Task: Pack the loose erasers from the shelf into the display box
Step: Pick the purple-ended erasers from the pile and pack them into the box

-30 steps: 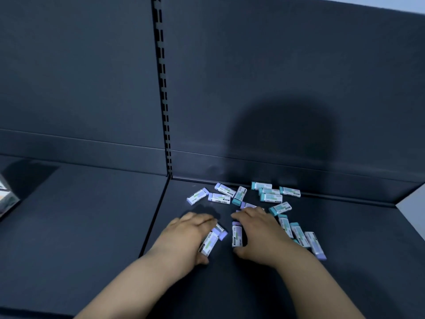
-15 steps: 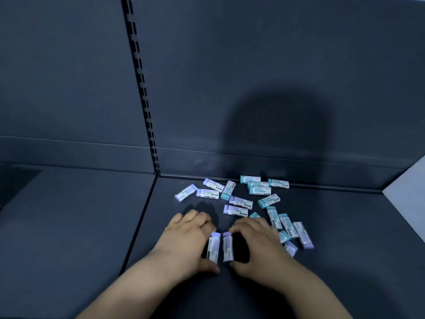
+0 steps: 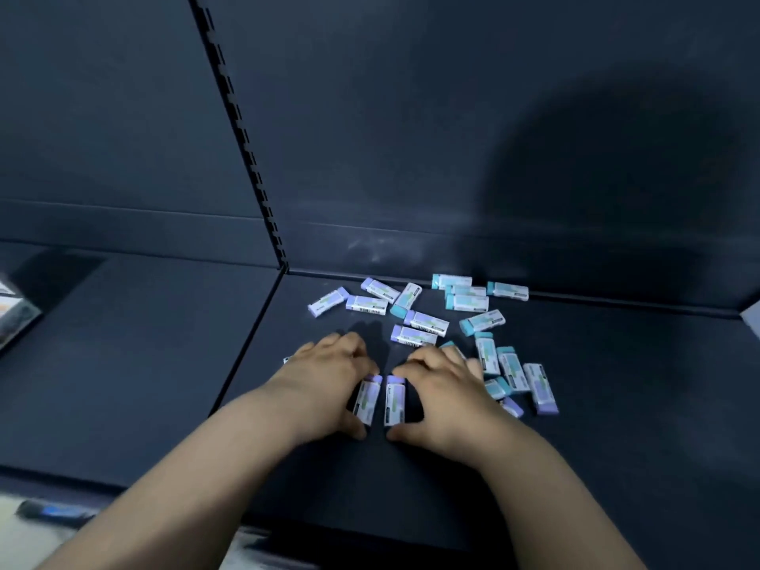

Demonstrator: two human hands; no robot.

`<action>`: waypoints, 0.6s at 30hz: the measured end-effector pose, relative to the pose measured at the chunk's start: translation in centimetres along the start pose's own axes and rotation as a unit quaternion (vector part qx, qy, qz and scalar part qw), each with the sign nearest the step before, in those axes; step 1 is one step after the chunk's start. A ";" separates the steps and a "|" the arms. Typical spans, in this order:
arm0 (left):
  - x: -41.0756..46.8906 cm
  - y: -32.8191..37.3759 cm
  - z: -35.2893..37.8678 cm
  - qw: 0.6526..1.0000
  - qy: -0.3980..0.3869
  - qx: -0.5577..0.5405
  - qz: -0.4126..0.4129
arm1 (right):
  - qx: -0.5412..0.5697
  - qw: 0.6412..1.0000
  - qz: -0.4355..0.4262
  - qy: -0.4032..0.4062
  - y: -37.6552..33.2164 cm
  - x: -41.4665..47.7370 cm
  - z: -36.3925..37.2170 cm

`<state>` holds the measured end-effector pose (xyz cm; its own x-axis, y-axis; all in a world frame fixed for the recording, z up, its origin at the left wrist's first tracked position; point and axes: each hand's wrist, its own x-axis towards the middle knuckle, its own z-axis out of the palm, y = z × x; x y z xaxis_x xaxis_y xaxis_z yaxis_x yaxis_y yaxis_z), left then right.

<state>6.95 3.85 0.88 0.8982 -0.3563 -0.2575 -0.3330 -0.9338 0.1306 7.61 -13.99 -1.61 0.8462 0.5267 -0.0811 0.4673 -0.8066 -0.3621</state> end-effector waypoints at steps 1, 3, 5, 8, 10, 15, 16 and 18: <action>0.0 0.1 0.0 1.000 0.002 -0.005 -0.006 | 0.002 1.000 -0.004 0.004 0.1 0.0 0.0; -0.4 0.4 0.2 0.999 0.021 -0.021 -0.021 | 0.008 1.000 -0.012 0.021 0.0 -0.1 0.0; -1.1 0.7 0.7 0.998 0.050 -0.032 -0.036 | 0.010 0.999 -0.020 0.045 -0.3 -0.2 0.1; -2.5 0.8 1.2 0.992 0.101 -0.050 -0.054 | 0.018 0.996 -0.033 0.076 -1.0 -0.5 0.2; -3.6 0.5 1.2 0.987 0.136 -0.059 -0.061 | 0.025 0.995 -0.036 0.093 -2.0 -0.7 0.3; -6.7 -1.7 1.4 0.981 0.180 -0.039 -0.064 | 0.043 0.994 -0.029 0.096 -5.6 -0.8 1.2; -7.4 -2.4 1.4 0.981 0.181 -0.037 -0.066 | 0.050 0.994 -0.030 0.094 -6.5 -0.7 1.5; -9.0 -4.2 1.6 0.980 0.186 -0.033 -0.061 | 0.060 0.993 -0.031 0.097 -8.6 -0.2 2.4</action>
<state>-0.19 10.96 1.10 0.9769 -0.1939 0.0895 -0.2076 -0.9605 0.1852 2.79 -6.49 -0.72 0.8559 0.5030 0.1197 0.4953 -0.7310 -0.4695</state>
